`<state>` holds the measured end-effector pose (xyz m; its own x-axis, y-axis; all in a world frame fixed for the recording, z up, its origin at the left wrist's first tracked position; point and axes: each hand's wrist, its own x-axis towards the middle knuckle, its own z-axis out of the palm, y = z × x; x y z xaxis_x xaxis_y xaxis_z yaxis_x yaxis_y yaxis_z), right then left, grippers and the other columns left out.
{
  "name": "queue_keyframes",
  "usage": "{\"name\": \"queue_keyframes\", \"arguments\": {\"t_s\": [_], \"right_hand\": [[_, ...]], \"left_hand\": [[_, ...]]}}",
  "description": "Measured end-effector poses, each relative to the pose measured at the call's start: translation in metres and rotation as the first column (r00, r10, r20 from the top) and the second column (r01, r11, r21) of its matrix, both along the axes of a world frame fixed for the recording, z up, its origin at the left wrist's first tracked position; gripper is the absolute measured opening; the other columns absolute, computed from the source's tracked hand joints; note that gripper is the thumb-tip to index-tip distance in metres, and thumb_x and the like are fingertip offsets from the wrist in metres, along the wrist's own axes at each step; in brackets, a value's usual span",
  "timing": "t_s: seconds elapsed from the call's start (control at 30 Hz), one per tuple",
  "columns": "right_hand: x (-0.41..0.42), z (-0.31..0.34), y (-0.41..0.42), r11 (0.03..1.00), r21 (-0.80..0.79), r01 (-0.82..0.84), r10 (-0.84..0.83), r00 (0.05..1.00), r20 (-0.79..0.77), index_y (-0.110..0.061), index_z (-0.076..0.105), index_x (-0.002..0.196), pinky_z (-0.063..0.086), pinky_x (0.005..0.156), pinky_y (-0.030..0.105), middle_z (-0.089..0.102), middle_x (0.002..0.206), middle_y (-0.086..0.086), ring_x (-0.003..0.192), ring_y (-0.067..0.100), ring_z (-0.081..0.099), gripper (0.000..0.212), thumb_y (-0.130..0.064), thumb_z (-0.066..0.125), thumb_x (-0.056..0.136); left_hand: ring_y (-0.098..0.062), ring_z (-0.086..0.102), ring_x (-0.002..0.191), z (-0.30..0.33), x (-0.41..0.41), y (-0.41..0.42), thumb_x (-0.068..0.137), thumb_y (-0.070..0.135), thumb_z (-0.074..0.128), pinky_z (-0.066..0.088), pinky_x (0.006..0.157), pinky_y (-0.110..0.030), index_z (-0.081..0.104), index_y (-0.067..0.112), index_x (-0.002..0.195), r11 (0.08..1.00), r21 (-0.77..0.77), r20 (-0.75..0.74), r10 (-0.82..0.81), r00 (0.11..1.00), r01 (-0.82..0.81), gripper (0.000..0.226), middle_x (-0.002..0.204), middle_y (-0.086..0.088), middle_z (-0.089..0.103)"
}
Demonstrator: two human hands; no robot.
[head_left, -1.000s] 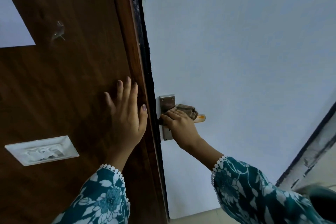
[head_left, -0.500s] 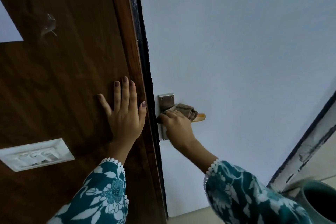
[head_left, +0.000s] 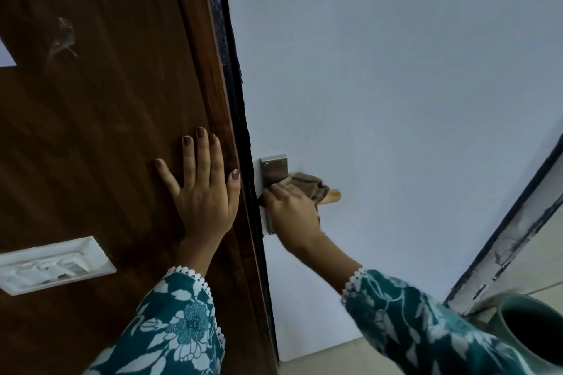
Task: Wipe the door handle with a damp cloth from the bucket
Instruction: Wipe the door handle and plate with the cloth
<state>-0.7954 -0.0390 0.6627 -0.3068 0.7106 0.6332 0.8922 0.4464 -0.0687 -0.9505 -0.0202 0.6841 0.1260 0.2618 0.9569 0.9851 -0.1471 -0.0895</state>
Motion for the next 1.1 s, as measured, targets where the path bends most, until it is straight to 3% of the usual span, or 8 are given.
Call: {"name": "queue_keyframes", "arguments": {"t_s": [0.1,0.2,0.4,0.57,0.73,0.93,1.0,1.1], "right_hand": [[0.003,-0.001,-0.001,0.997,0.072,-0.030,0.031,0.999,-0.020,-0.005,0.074,0.080,0.057,0.072,0.032,0.074,0.085,0.013,0.079,0.029,0.071,0.019,-0.001,0.057,0.071],[0.035,0.002,-0.002,0.996,0.092,0.000,0.009,0.995,-0.097,-0.010,0.076,0.086,0.054,0.062,0.025,0.076,0.085,0.006,0.074,0.025,0.071,0.041,-0.005,0.039,0.068],[0.087,0.004,0.000,0.986,-0.092,0.140,-0.147,0.986,-0.077,-0.020,0.074,0.092,0.049,0.057,0.024,0.075,0.086,-0.001,0.076,0.021,0.070,0.048,0.013,0.062,0.059],[0.031,0.005,-0.004,0.998,-0.013,0.069,-0.070,0.996,-0.062,-0.011,0.075,0.089,0.053,0.054,0.026,0.076,0.083,0.006,0.071,0.026,0.071,0.051,-0.005,0.031,0.064],[0.031,0.003,-0.005,0.999,0.037,0.023,-0.020,0.998,-0.060,-0.008,0.075,0.094,0.058,0.058,0.032,0.076,0.092,0.010,0.080,0.028,0.072,0.053,-0.005,0.030,0.066],[0.095,0.007,-0.004,0.984,-0.064,0.166,-0.169,0.985,-0.035,-0.020,0.074,0.090,0.038,0.056,0.017,0.075,0.085,-0.002,0.074,0.020,0.070,0.048,0.014,0.064,0.056],[0.084,0.007,-0.004,0.984,-0.037,0.173,-0.174,0.984,-0.034,-0.018,0.074,0.088,0.044,0.054,0.020,0.075,0.082,0.001,0.071,0.023,0.070,0.046,0.012,0.060,0.055],[0.049,0.004,-0.004,0.994,0.022,0.109,-0.109,0.994,-0.029,-0.015,0.075,0.087,0.052,0.056,0.023,0.075,0.084,0.003,0.073,0.023,0.070,0.048,-0.002,0.036,0.062]], "left_hand": [[-0.018,0.000,0.149,0.000,0.000,0.000,0.102,0.035,0.028,-0.009,0.114,-0.053,0.010,0.011,0.151,1.000,-0.009,0.003,-0.005,1.000,0.005,0.057,0.154,-0.009,0.021],[-0.018,0.000,0.148,-0.001,-0.001,0.001,0.102,0.034,0.028,-0.010,0.114,-0.053,0.012,0.010,0.151,1.000,-0.008,0.007,-0.003,1.000,0.003,0.057,0.154,-0.008,0.021],[-0.019,0.000,0.149,-0.001,0.001,0.002,0.102,0.036,0.026,-0.009,0.114,-0.054,0.011,0.011,0.152,1.000,0.011,-0.008,0.022,1.000,-0.022,0.057,0.155,-0.007,0.019],[-0.018,-0.001,0.149,-0.001,0.000,0.002,0.102,0.037,0.023,-0.010,0.114,-0.053,0.009,0.012,0.152,1.000,0.016,-0.004,0.008,1.000,-0.008,0.058,0.156,-0.005,0.016],[-0.018,0.000,0.149,-0.003,-0.004,0.002,0.101,0.035,0.026,-0.010,0.114,-0.053,0.010,0.011,0.152,1.000,0.017,-0.027,-0.008,1.000,0.008,0.059,0.156,-0.006,0.017],[-0.019,0.001,0.149,-0.005,-0.003,0.005,0.100,0.036,0.029,-0.009,0.114,-0.054,0.012,0.009,0.152,0.999,0.041,-0.031,0.015,0.999,-0.014,0.060,0.156,-0.006,0.016],[-0.020,0.002,0.149,-0.005,-0.003,0.006,0.101,0.036,0.028,-0.008,0.114,-0.054,0.012,0.009,0.152,0.998,0.051,-0.034,0.022,0.999,-0.020,0.060,0.156,-0.005,0.015],[-0.020,0.002,0.149,-0.005,-0.002,0.006,0.101,0.037,0.027,-0.008,0.114,-0.054,0.013,0.009,0.152,0.998,0.057,-0.032,0.024,0.999,-0.022,0.060,0.157,-0.004,0.014]]}}
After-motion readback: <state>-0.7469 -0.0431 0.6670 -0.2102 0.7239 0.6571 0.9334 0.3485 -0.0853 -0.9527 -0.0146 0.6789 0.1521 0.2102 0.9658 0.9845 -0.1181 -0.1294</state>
